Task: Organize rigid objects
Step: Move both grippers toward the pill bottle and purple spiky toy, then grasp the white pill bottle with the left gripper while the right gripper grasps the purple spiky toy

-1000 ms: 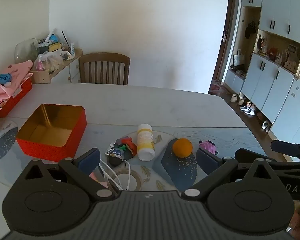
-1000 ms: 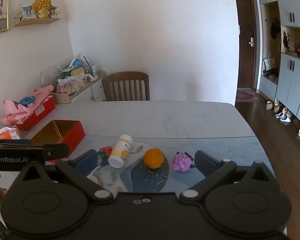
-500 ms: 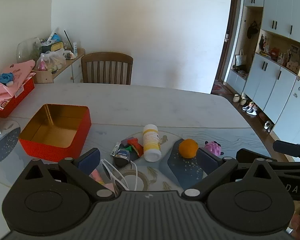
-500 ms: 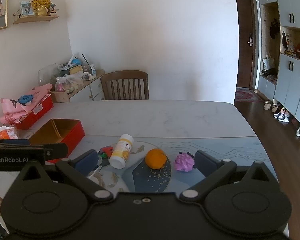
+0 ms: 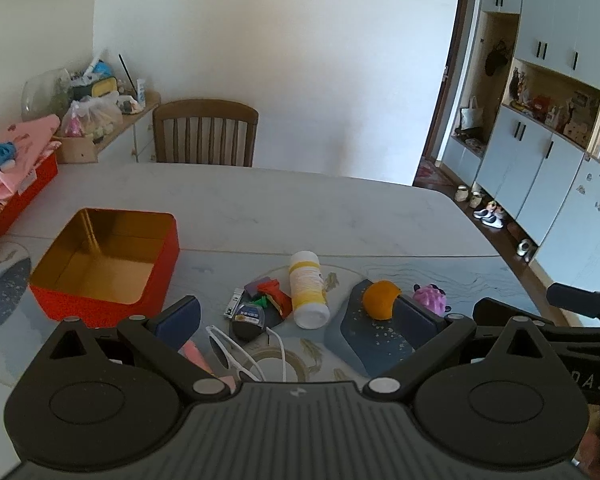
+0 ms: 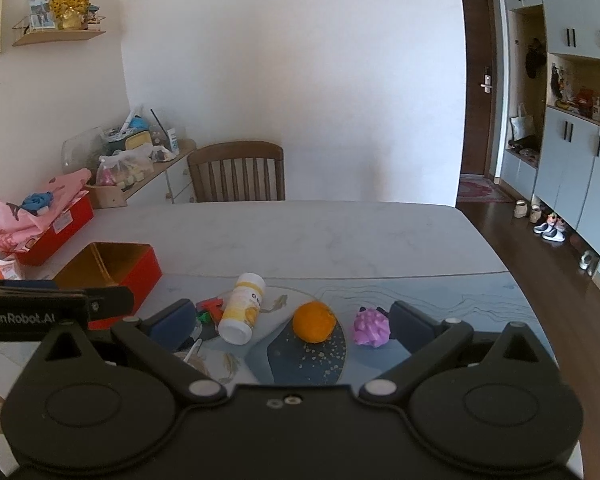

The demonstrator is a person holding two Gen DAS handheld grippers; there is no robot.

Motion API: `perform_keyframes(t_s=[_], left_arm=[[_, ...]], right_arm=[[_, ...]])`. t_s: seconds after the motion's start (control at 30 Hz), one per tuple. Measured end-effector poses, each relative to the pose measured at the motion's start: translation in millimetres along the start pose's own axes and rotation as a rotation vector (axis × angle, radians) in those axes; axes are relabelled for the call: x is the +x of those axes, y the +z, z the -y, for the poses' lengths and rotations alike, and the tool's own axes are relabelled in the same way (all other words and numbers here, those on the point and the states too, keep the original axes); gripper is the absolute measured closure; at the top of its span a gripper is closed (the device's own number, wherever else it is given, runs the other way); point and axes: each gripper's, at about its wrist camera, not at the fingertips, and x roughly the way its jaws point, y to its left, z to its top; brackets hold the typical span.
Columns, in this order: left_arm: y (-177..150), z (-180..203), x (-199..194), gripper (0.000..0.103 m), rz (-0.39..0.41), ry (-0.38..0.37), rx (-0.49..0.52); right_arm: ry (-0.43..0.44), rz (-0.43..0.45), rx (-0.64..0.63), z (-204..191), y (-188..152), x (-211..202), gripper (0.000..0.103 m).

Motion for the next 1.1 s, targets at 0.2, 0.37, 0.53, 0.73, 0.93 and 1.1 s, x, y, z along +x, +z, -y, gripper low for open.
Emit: perform_keyframes(t_s=[0.2,0.37,0.53,0.73,0.93,1.1], left_arm=[[4,-11,1,0.0,0.016,-0.016,0.003],[8,-19,8,0.0,0.002,-0.043,0.014],[15,-28,15,0.0,-0.008,-0.07,0.046],[26,-41,31,0.0,-0.027,-0.109,0.089],[32,-47,51,0.0,-0.046,-0.143,0.119],[36,-42,76,0.0,-0.055,-0.124,0.12]], right_arm=[[-0.025,-0.015,0.023,-6,2,6,0.001],[-0.044,-0.026,0.04,-10,3,11,0.004],[-0.067,-0.034,0.06,-16,4,18,0.004],[-0.075,-0.033,0.079,-18,4,27,0.004],[-0.106,-0.057,0.088,-12,-1,44,0.005],[-0.114,-0.091,0.067,6,-1,68,0.007]])
